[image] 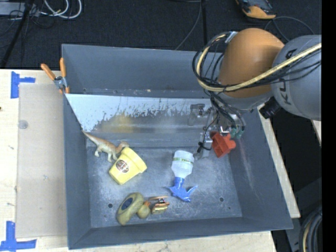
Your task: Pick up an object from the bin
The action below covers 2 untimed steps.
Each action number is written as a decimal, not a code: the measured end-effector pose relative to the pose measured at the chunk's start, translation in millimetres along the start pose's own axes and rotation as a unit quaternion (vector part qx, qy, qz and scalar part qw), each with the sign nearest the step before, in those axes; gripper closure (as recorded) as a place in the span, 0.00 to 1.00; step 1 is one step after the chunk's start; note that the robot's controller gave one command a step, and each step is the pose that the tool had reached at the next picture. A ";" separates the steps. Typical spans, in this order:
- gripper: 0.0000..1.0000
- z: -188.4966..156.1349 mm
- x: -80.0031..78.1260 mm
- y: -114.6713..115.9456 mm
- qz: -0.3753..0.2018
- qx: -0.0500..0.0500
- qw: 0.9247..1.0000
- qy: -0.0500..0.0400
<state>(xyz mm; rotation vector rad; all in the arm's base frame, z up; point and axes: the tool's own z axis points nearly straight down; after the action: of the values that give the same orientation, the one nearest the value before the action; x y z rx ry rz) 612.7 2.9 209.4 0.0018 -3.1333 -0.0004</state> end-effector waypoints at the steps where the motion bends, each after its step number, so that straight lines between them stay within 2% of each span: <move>1: 0.00 -4.8 -1.2 0.0 0.000 0.000 1.000 -0.004; 2: 0.00 19.2 -2.8 1.7 -0.035 0.000 0.999 -0.006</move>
Offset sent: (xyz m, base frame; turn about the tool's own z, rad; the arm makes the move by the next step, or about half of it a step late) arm 0.0006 0.0030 -0.0975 -0.2574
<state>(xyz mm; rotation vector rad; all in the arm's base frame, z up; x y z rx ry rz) 615.4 4.6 190.2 0.1107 -3.1432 0.0005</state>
